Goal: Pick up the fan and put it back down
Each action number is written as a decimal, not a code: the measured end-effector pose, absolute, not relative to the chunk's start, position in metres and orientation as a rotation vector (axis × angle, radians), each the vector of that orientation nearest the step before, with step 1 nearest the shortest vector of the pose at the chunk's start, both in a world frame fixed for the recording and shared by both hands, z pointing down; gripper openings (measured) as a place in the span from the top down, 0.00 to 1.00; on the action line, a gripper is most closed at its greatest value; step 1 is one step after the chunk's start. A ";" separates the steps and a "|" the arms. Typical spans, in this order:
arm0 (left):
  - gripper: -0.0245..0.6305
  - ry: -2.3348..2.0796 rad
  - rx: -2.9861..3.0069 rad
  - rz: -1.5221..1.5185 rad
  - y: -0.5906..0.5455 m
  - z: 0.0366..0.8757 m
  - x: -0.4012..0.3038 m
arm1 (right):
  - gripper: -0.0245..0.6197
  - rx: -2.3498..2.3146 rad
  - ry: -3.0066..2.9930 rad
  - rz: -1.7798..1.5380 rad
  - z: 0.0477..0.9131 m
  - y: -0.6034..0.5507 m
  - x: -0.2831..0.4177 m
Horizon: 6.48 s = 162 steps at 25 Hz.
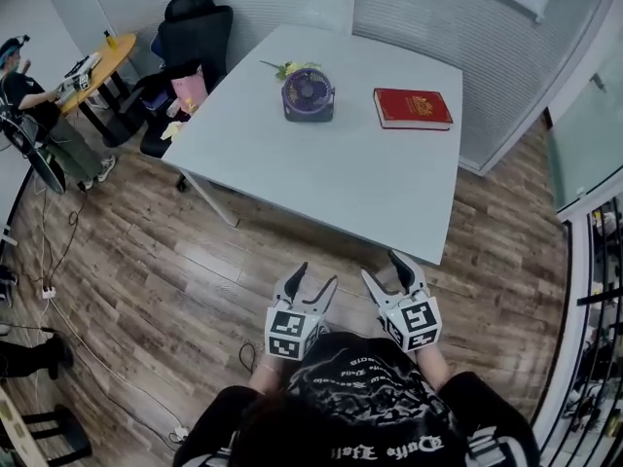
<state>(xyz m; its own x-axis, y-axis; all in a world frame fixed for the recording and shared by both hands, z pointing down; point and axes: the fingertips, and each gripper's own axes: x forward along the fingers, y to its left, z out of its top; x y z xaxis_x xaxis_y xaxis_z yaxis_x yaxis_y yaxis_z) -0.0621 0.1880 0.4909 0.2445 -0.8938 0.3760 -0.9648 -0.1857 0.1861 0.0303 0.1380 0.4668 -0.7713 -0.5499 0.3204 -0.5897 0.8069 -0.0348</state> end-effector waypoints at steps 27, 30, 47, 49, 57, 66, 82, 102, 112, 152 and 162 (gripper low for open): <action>0.52 -1.813 1.906 0.145 0.097 0.507 -0.159 | 0.55 0.691 -2.709 0.215 0.488 0.024 -0.059; 0.52 -1.843 1.872 0.136 0.073 0.507 -0.170 | 0.55 0.662 -2.714 0.202 0.486 -0.004 -0.070; 0.52 -1.933 1.805 0.164 -0.054 0.501 -0.185 | 0.60 0.636 -2.773 0.286 0.473 -0.155 -0.089; 0.52 -1.942 1.804 0.174 -0.062 0.498 -0.190 | 0.60 0.634 -2.788 0.339 0.467 -0.165 -0.094; 0.52 -1.976 1.794 0.210 -0.105 0.492 -0.200 | 0.59 0.581 -2.744 0.194 0.461 -0.212 -0.117; 0.52 -1.983 1.805 0.361 -0.149 0.495 -0.246 | 0.59 0.648 -2.642 0.148 0.468 -0.259 -0.146; 0.54 -1.896 1.798 0.517 -0.222 0.537 -0.325 | 0.58 0.726 -2.437 0.177 0.529 -0.322 -0.189; 0.56 -1.759 1.859 0.674 -0.299 0.597 -0.369 | 0.58 0.714 -2.323 0.273 0.603 -0.379 -0.225; 0.60 -1.707 1.939 0.680 -0.337 0.611 -0.377 | 0.58 0.746 -2.334 0.304 0.620 -0.402 -0.237; 0.84 -1.654 1.996 0.713 -0.325 0.579 -0.342 | 0.72 0.763 -2.370 0.283 0.585 -0.383 -0.223; 0.84 -1.643 2.022 0.705 -0.280 0.531 -0.294 | 0.72 0.789 -2.364 0.268 0.541 -0.336 -0.174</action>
<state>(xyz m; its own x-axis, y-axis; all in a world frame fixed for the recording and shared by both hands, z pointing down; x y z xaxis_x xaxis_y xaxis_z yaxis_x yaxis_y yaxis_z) -0.2936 -0.2804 0.5314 0.1647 -0.7560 0.6335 -0.9800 -0.1981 0.0184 -0.1735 -0.3362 0.5409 -0.6261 -0.4722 0.6205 -0.5992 0.8006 0.0046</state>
